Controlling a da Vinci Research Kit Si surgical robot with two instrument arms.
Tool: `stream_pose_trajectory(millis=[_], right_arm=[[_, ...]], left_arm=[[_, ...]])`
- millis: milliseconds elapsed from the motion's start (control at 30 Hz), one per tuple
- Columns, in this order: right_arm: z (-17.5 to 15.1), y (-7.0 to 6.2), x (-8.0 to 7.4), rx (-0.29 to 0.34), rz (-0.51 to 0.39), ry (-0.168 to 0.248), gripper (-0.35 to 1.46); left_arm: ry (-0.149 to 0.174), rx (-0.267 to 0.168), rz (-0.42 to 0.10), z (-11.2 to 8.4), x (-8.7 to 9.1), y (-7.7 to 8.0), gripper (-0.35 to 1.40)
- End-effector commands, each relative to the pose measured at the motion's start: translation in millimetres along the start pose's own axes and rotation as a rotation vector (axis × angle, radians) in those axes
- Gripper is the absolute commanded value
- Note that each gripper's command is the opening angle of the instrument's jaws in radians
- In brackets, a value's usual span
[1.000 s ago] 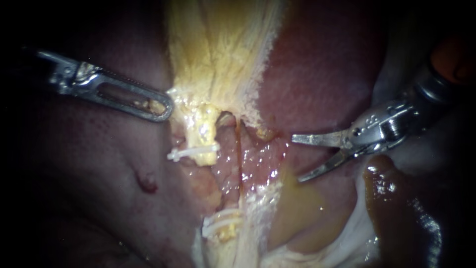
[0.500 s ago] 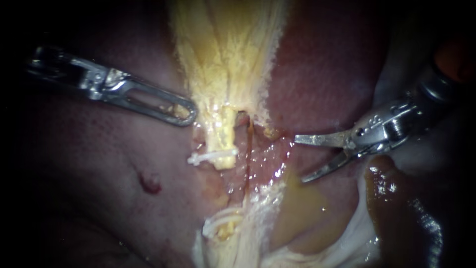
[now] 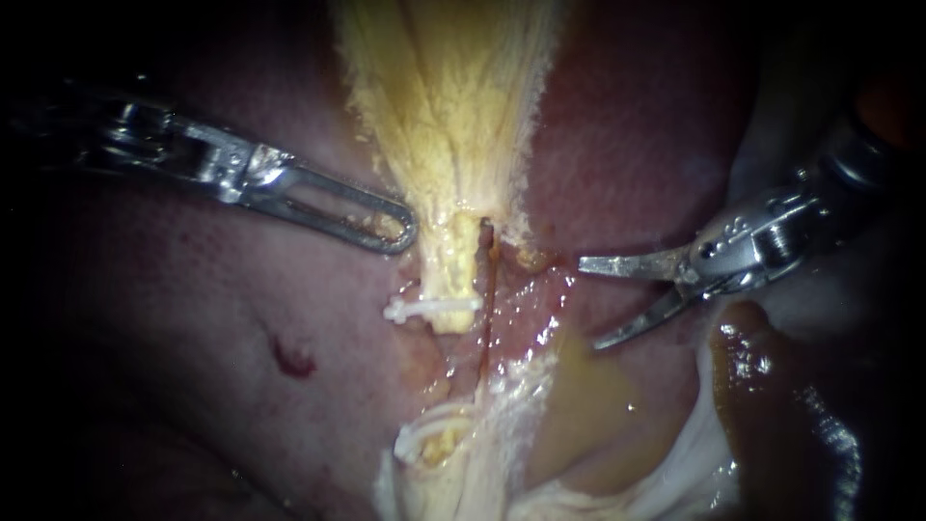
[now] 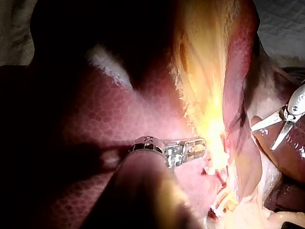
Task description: Go back from the cut left tube
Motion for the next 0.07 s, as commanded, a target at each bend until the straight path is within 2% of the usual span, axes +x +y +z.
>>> stream_pose_trajectory(millis=[33, 67], right_arm=[[0.1, 0.0, 0.1, 0.0, 0.001, 0.0, 1.45], [0.1, 0.0, 0.1, -0.003, 0.001, -0.001, 1.45]], left_arm=[[-0.001, 0.001, -0.001, -0.1, 0.0, 0.0, -0.35], [0.0, 0.001, -0.001, -0.2, 0.0, 0.0, -0.35]])
